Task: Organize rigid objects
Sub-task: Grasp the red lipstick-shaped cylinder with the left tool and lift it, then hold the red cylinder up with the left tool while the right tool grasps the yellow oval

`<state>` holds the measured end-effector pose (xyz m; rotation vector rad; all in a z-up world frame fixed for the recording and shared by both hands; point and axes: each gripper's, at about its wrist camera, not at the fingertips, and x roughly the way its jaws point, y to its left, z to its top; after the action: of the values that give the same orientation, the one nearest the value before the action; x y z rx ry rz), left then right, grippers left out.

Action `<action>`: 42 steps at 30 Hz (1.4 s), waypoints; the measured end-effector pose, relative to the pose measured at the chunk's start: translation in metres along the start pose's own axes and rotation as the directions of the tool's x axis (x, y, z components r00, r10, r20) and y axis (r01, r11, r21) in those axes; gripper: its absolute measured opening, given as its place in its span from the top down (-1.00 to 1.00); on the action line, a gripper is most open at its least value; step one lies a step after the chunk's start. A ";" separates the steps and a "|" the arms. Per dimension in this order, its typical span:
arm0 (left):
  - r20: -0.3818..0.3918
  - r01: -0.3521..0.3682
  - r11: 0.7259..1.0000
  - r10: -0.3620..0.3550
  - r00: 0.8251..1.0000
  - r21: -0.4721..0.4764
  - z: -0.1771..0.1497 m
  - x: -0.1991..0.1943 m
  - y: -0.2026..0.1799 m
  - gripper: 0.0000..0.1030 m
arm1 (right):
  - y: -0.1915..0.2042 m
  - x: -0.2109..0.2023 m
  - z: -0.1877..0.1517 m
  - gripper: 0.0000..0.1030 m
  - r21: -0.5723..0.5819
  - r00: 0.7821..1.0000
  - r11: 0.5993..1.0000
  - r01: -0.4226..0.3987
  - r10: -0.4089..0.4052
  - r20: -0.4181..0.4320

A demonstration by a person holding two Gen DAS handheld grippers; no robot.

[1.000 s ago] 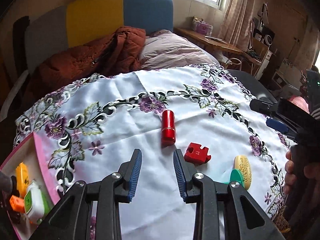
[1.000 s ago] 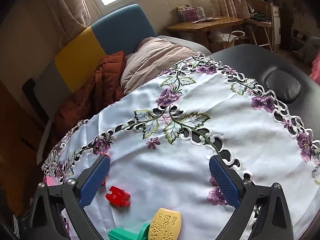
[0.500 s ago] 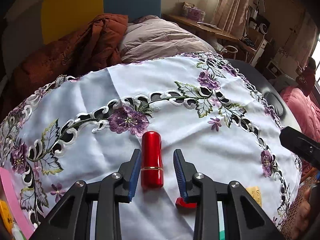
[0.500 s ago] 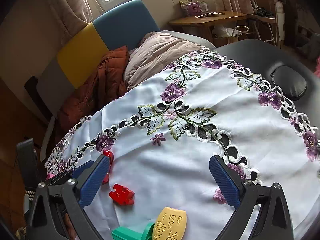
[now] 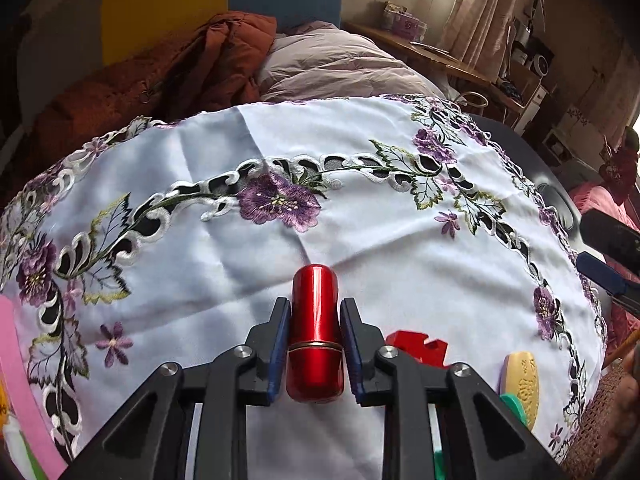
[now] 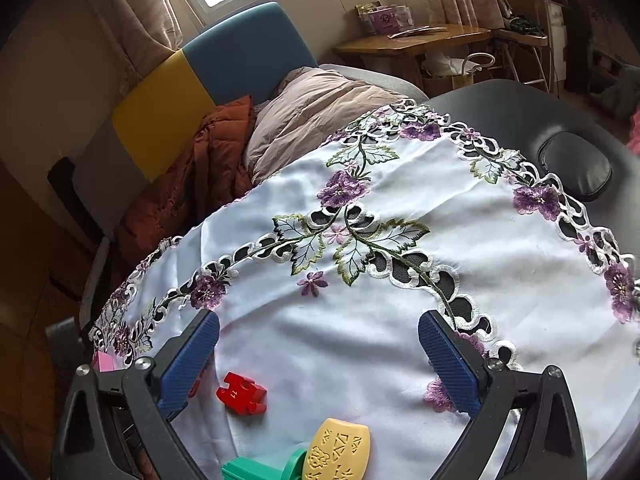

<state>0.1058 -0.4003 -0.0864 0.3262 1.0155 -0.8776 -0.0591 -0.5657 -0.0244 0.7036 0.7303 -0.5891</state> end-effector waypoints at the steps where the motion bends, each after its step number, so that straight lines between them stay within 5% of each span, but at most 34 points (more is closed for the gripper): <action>1: 0.003 0.000 1.000 0.000 1.000 -0.008 -0.004 -0.005 0.001 0.52 | -0.001 0.001 0.000 -0.95 0.007 1.000 1.000 0.000 0.001 -0.003; 13: 0.063 -0.001 1.000 0.003 0.998 -0.022 -0.067 -0.071 -0.001 0.54 | -0.007 0.012 -0.002 -0.95 0.018 0.999 1.000 0.016 -0.015 -0.051; 18: 0.041 0.001 1.000 0.000 0.999 -0.004 -0.095 -0.082 -0.008 0.55 | -0.007 0.017 -0.005 -0.95 0.010 0.997 1.000 0.024 -0.023 -0.080; 22: 0.043 -0.010 1.000 0.009 0.999 0.023 -0.117 -0.084 -0.016 0.78 | -0.005 0.017 -0.007 -0.95 -0.010 0.996 0.999 0.031 -0.032 -0.085; 28: 0.061 -0.022 0.999 0.020 0.998 0.038 -0.120 -0.084 -0.020 0.78 | 0.003 0.019 -0.013 -0.95 -0.064 0.994 0.997 0.041 -0.047 -0.099; 34: 0.007 -0.008 0.999 0.007 1.000 0.040 -0.118 -0.075 -0.016 0.49 | 0.005 0.021 -0.015 -0.95 -0.081 0.992 0.995 0.054 -0.063 -0.107; 42: -0.033 -0.001 0.998 0.003 0.999 0.057 -0.122 -0.067 -0.011 0.40 | 0.004 0.020 -0.014 -0.95 -0.069 0.993 0.997 0.041 -0.048 -0.106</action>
<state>0.0088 -0.3006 -0.0914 0.3909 1.0214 -0.9031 -0.0494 -0.5575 -0.0460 0.6627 0.8636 -0.5682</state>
